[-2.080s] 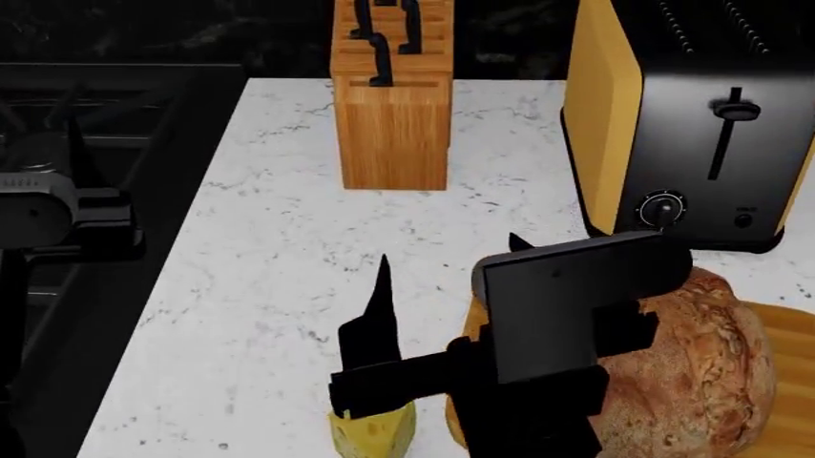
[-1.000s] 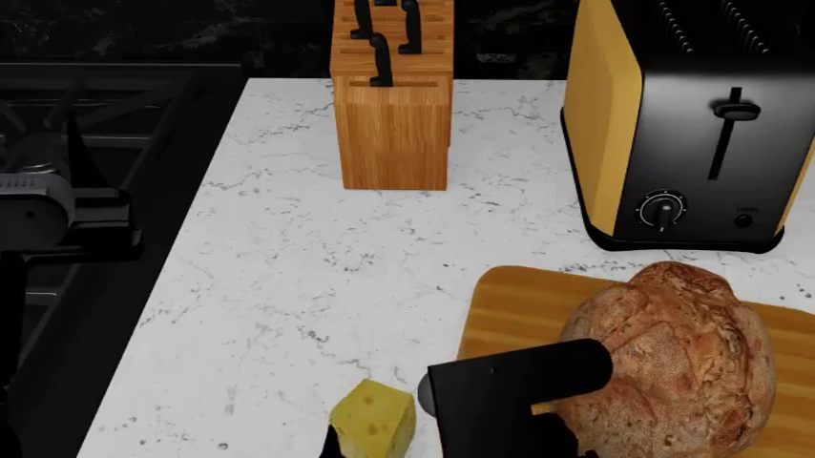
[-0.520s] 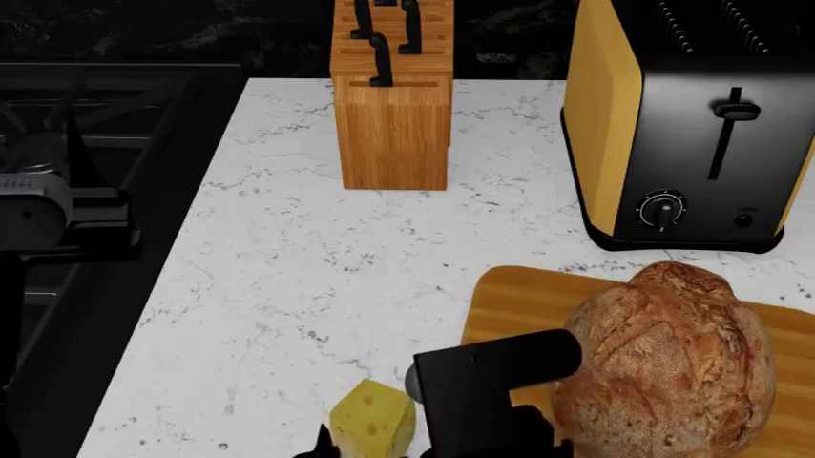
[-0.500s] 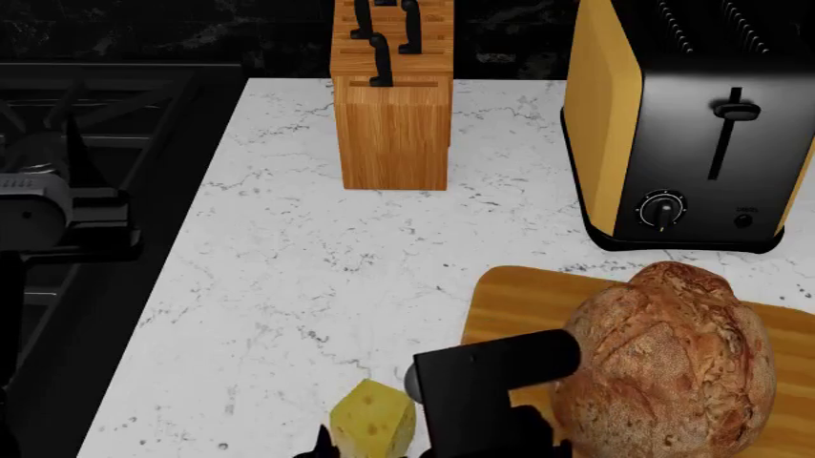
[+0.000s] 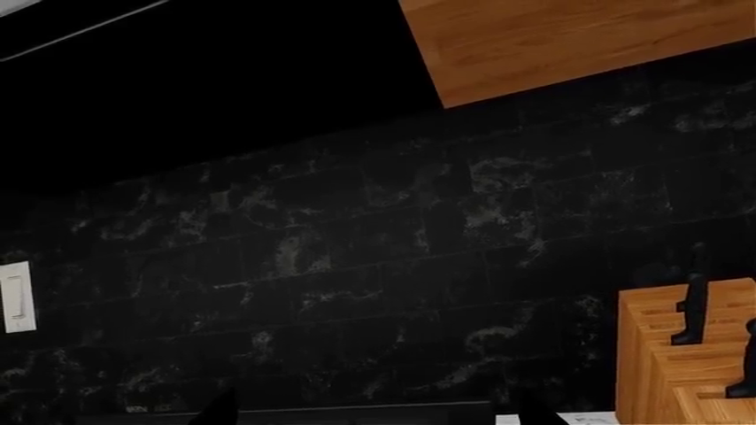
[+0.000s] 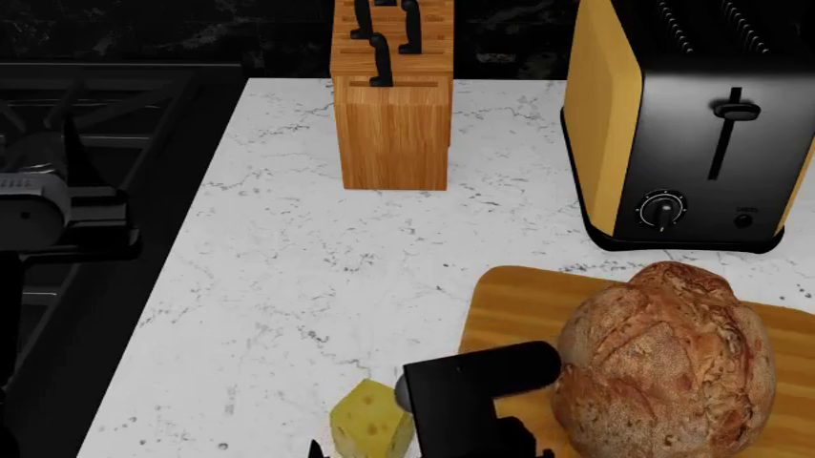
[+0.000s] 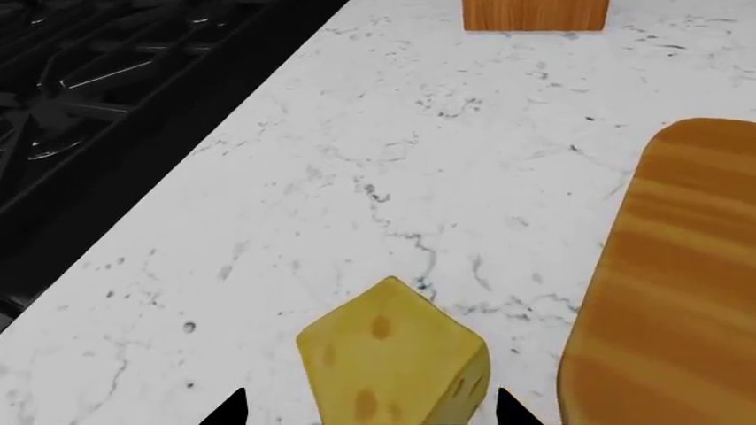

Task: Pick up the wedge of cheese and place it on the slice of bread to prepare a simple cheese on bread dish.

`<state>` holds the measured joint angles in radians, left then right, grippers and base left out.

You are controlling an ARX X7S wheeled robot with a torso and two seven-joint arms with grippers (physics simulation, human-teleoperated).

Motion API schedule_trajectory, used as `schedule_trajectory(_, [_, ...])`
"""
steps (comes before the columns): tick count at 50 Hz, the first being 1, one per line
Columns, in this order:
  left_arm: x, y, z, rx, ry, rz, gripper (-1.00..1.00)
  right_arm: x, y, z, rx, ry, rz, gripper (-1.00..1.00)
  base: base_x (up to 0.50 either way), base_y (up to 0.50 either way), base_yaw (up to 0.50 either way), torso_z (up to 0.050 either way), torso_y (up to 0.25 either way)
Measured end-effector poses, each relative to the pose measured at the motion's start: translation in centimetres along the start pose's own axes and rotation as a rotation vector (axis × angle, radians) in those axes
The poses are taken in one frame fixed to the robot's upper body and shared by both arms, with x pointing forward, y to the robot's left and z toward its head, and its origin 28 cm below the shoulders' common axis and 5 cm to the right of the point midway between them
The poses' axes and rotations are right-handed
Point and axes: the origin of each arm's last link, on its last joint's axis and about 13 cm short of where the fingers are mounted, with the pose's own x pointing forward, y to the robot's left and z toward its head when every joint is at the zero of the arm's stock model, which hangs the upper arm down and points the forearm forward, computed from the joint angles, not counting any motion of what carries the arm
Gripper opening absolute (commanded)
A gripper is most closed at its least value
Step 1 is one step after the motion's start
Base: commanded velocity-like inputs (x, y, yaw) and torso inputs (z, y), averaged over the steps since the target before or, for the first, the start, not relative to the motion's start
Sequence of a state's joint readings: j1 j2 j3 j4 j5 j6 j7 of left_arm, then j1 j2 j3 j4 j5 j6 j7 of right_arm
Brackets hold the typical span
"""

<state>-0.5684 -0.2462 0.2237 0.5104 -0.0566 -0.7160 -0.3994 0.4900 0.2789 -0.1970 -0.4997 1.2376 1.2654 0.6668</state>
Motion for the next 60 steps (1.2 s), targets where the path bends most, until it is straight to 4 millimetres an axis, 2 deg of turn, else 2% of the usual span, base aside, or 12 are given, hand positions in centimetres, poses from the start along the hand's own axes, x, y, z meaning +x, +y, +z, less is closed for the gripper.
schedule_trajectory(19, [0.0, 0.0, 0.0, -0.001, -0.002, 0.001, 1.00, 0.4, -0.1, -0.4, 0.006, 0.015, 0.009, 1.00, 0.00, 0.00, 0.00, 0.000, 0.000])
schedule_trajectory(20, [0.0, 0.0, 0.0, -0.001, -0.002, 0.000, 1.00, 0.4, -0.1, -0.4, 0.006, 0.016, 0.009, -1.00, 0.00, 0.00, 0.00, 0.000, 0.000])
schedule_trajectory(38, [0.0, 0.0, 0.0, -0.003, -0.004, -0.001, 1.00, -0.5, 0.3, 0.5, -0.027, -0.024, -0.023, -1.00, 0.00, 0.00, 0.00, 0.000, 0.001])
schedule_trajectory(49, [0.0, 0.0, 0.0, -0.003, -0.004, 0.000, 1.00, -2.1, 0.4, 2.6, -0.074, -0.095, -0.069, -1.00, 0.00, 0.00, 0.00, 0.000, 0.000])
schedule_trajectory(60, [0.0, 0.0, -0.1, -0.003, -0.004, 0.000, 1.00, -4.4, 0.0, 5.6, -0.106, -0.188, -0.125, -1.00, 0.00, 0.00, 0.00, 0.000, 0.000])
